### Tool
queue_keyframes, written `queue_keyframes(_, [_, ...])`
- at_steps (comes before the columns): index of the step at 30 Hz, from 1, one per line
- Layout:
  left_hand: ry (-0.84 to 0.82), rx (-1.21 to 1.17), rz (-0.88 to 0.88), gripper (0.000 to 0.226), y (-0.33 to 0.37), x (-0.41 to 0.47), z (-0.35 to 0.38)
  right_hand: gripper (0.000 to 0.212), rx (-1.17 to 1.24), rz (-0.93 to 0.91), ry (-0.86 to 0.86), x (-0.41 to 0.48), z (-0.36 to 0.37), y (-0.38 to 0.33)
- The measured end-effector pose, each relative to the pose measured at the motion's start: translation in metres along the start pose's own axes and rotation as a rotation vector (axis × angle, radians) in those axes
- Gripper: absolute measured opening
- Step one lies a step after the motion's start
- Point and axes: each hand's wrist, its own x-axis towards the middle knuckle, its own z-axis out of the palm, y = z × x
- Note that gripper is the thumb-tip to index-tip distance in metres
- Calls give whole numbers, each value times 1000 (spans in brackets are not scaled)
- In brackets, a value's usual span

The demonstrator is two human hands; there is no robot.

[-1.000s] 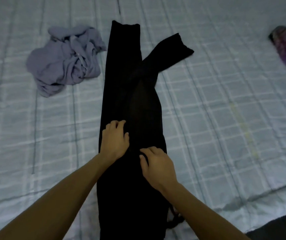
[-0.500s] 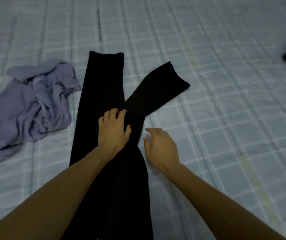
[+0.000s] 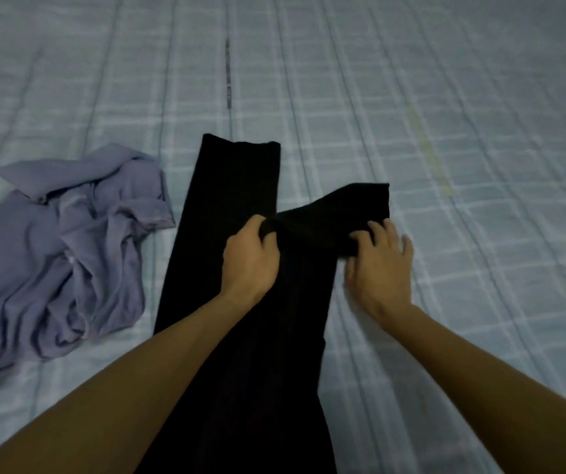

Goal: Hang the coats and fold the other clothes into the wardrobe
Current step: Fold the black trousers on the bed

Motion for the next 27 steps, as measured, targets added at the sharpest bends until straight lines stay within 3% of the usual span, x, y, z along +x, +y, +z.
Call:
queue_keyframes(4, [32, 36, -23, 9, -22, 17, -27, 21, 33, 16, 23, 57, -15, -9])
queue_keyframes(10, [-99, 202, -20, 46, -29, 52, -44, 18, 94, -157, 192, 148, -47, -91])
queue_keyframes(12, [-150, 109, -84, 42, -27, 64, -41, 21, 86, -227, 257, 180, -53, -129])
queue_keyframes(14, [-90, 29, -115, 23, -28, 79, -39, 32, 112, -263, 289, 198, -47, -156])
queue_keyframes(17, [93, 45, -189, 24, -39, 103, -47, 46, 229, -252, 270, 190, -27, -162])
queue_keyframes(20, [157, 94, -275, 17, -54, 115, -58, 40, 268, -354, 185, 151, 2, -145])
queue_keyframes(22, [130, 30, -330, 11, -58, 119, -61, 38, 217, -426, 94, 119, 24, -133])
queue_keyframes(25, [-44, -140, -367, 22, -53, 120, -59, 45, 186, -328, -28, 84, 49, -124])
queue_keyframes(27, [-84, -68, -259, 20, -47, 118, -54, 53, 195, -268, -63, 79, 51, -124])
